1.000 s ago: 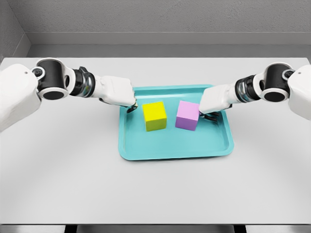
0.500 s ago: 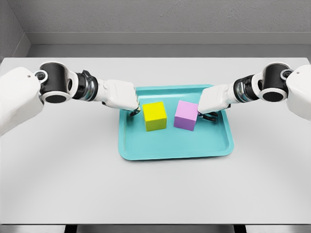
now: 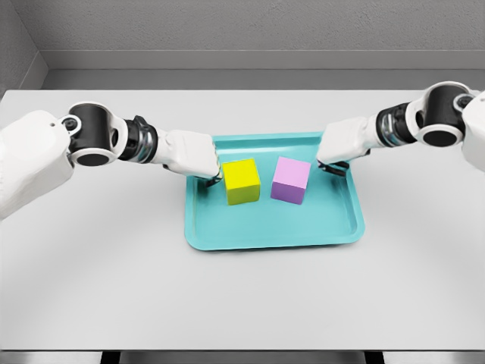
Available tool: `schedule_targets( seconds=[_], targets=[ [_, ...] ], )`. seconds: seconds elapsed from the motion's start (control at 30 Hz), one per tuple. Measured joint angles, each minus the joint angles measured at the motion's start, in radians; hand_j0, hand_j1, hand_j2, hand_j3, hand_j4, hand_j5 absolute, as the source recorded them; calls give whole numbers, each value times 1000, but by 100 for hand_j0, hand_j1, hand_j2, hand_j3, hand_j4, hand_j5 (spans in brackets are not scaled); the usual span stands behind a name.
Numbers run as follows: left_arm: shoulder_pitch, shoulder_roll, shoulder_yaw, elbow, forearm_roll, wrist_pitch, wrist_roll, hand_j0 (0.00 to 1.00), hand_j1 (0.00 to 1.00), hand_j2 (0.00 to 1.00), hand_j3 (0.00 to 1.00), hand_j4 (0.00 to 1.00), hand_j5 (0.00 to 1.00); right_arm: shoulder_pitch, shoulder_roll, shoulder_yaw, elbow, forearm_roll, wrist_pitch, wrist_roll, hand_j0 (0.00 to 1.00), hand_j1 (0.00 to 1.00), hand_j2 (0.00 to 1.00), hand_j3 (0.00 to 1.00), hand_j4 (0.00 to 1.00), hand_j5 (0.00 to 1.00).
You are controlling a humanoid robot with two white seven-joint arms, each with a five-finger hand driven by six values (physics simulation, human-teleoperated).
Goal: Push two cubes
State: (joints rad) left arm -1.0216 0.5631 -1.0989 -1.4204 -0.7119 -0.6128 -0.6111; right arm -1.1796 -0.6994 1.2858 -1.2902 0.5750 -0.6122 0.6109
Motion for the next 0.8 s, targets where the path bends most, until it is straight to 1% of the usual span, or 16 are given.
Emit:
schedule_targets(
  seconds=[0.1, 0.17, 0.3, 0.43, 0.53, 0.8],
  targets=[
    [2, -2, 0, 0, 0, 0, 0, 48, 48, 48, 48, 48, 48, -14, -16, 4, 1, 0, 0, 0, 16, 16, 16, 16, 16, 16],
    [2, -3, 0, 0, 0, 0, 0, 48, 48, 48, 48, 48, 48, -17, -15, 29, 3, 1, 0, 0, 16, 16, 16, 16, 16, 16],
    [3, -16, 0, 1, -9, 0, 0, 48, 48, 48, 48, 48, 48, -15, 19, 70, 44, 10, 0, 0, 16, 16, 16, 16, 16, 16],
    [2, -20, 0, 1, -13, 0, -1, 48, 48, 48, 48, 48, 48, -15, 53, 91, 84, 19, 0, -1, 16, 16, 16, 16, 16, 16],
    [0, -22, 0, 5, -14, 0, 0, 48, 48, 48, 48, 48, 48, -15, 65, 103, 95, 36, 2, -6, 16, 16, 16, 16, 16, 16],
    [0, -24, 0, 6, -15, 0, 0, 48, 48, 48, 48, 48, 48, -18, 72, 110, 98, 30, 1, -4, 16, 16, 16, 16, 16, 16]
  ],
)
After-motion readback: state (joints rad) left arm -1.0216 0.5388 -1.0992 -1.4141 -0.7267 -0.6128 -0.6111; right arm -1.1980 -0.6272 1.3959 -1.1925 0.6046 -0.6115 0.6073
